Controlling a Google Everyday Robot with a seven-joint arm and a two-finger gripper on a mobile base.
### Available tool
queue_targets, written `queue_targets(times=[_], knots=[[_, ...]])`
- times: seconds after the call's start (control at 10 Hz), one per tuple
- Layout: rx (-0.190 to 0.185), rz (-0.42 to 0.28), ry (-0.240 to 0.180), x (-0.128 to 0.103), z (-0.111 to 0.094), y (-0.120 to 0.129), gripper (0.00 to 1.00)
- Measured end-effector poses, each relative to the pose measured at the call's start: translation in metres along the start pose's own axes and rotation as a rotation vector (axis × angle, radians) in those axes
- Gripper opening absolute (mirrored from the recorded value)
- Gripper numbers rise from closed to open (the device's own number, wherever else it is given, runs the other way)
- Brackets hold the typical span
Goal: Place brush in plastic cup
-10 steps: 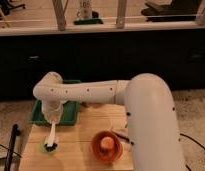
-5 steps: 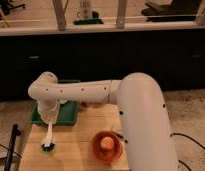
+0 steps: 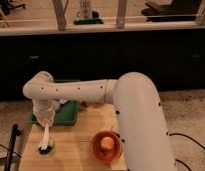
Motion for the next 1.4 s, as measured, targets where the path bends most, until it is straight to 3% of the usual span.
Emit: queue_targets(times=[0.4, 0.9, 1.4], knots=[[-0.013, 0.0, -0.034, -0.014, 0.015, -0.008, 0.0], [0.012, 0.033, -0.058, -0.028, 0.029, -0.008, 0.0], [0.021, 0.052, -0.066, -0.038, 0.031, -0.007, 0.0]])
